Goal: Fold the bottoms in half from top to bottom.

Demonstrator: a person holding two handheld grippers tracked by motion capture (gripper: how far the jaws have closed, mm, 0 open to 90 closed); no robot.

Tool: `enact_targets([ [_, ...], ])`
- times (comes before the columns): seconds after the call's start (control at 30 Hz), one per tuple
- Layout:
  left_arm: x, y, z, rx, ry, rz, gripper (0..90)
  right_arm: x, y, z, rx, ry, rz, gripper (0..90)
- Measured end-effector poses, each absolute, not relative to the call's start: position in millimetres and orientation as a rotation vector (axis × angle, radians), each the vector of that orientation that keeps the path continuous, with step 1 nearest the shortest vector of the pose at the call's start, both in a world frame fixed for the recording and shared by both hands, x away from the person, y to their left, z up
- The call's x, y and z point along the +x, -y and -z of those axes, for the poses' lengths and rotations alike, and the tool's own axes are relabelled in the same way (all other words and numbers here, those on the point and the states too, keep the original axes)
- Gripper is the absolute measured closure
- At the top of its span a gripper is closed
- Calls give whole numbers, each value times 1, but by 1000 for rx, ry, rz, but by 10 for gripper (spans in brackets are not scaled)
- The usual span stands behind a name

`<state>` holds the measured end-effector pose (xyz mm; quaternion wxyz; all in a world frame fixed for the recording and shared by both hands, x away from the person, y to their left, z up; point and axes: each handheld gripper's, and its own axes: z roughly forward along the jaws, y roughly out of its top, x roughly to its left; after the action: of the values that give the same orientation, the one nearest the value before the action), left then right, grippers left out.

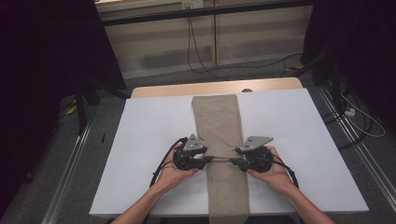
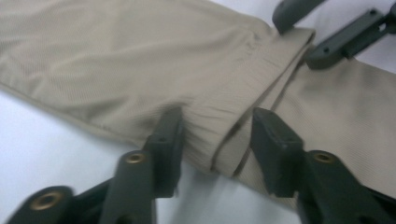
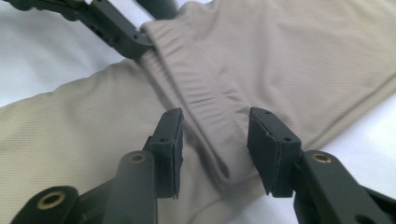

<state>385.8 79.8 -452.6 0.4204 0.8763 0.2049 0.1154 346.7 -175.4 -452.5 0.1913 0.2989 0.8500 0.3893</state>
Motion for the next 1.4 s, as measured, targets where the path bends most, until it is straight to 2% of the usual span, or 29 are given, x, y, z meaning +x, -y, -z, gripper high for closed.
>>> enact_targets([
  [0.07, 384, -82, 449, 2184, -536, -271, 655, 346, 178, 452, 846, -2385, -1087, 557],
  [0.17, 383, -84, 450, 2223, -508, -278, 661, 345, 178, 455, 831, -2381, -1044, 561],
  [0.27, 382, -80, 454, 2229, -511, -304, 580, 346, 178, 456, 827, -2372, -1024, 582],
  [0.37, 385, -79, 451, 2194, -516, -321, 536, 347, 178, 458, 807, -2375, -1003, 584],
  [0.43, 387, -78, 453, 2198, -526, -329, 466, 348, 177, 460, 804, -2378, -1000, 587],
  [0.6, 392, -77, 459, 2205, -548, -334, 563, 351, 180, 459, 830, -2376, -1063, 741],
  [0.7, 396, -78, 460, 2190, -586, -297, 652, 353, 181, 459, 856, -2376, -1080, 755],
  [0.73, 397, -80, 458, 2175, -608, -277, 727, 354, 181, 459, 854, -2377, -1082, 754],
  [0.83, 397, -81, 456, 2161, -631, -246, 793, 353, 180, 460, 848, -2378, -1083, 720],
  [0.97, 398, -83, 453, 2136, -662, -204, 818, 356, 182, 460, 875, -2382, -1096, 665],
  [1.03, 399, -84, 452, 2121, -670, -190, 818, 356, 182, 460, 886, -2390, -1103, 714],
  [1.13, 397, -85, 447, 2097, -675, -177, 817, 354, 182, 454, 912, -2355, -1129, 833],
  [1.4, 383, -88, 421, 2019, -663, -146, 819, 345, 190, 431, 959, -2331, -1202, 849],
])
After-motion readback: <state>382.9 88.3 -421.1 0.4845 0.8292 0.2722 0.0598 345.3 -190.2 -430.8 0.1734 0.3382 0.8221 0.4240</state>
